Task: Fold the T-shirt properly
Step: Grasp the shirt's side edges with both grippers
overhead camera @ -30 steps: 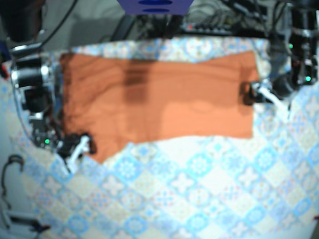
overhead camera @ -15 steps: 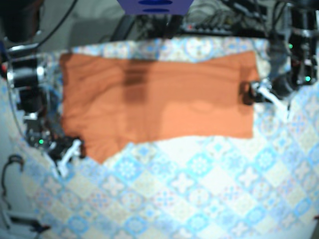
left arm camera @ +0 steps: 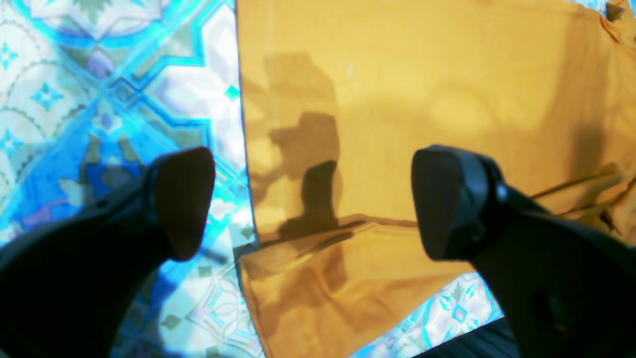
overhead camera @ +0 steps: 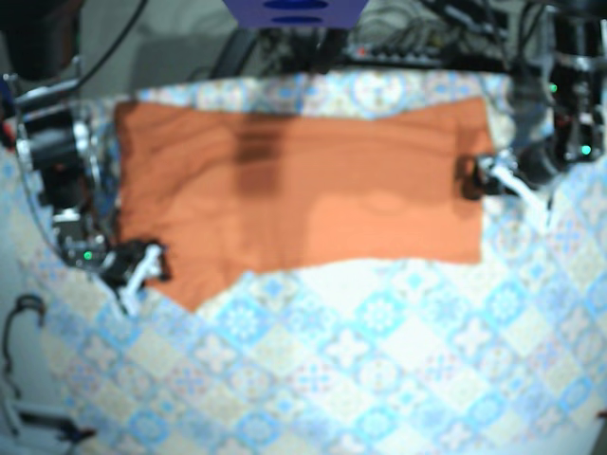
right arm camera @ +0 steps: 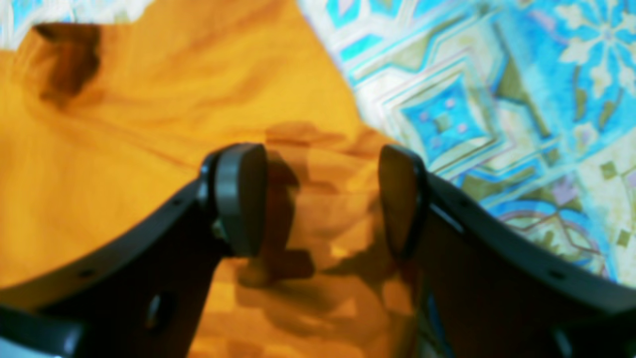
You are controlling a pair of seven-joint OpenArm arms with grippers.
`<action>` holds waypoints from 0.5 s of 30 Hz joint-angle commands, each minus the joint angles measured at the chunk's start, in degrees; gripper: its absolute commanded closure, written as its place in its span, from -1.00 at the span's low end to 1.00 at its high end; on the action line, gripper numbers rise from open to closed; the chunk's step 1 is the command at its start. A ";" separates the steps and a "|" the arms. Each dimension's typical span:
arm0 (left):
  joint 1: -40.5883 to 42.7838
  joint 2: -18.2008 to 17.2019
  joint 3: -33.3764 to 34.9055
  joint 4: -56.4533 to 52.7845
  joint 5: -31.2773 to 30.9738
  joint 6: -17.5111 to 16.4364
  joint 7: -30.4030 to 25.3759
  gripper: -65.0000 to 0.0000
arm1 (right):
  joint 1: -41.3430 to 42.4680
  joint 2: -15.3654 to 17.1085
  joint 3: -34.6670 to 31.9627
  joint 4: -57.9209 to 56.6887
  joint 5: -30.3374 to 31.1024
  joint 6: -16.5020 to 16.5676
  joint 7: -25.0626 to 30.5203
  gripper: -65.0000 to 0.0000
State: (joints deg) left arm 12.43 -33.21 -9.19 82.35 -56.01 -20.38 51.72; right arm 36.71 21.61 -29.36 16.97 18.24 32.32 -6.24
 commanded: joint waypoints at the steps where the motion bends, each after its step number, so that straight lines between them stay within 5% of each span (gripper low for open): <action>1: -0.43 -1.29 -0.61 0.95 -0.74 -0.32 -0.52 -0.89 | 1.75 0.68 0.40 -0.22 0.62 -1.06 2.15 -0.08; 4: -0.43 -1.29 -0.61 0.95 -0.74 -0.32 -0.52 -0.89 | 1.75 0.68 0.22 -1.72 0.53 -4.67 4.53 -0.08; 15: -0.43 -1.38 -0.61 0.95 -0.74 -0.32 -0.52 -0.89 | 1.75 0.68 -0.22 -3.04 0.62 -6.60 6.90 -0.08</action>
State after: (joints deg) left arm 12.40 -33.32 -9.19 82.35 -55.99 -20.38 51.88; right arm 36.69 21.45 -29.61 13.39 18.22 25.65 -0.64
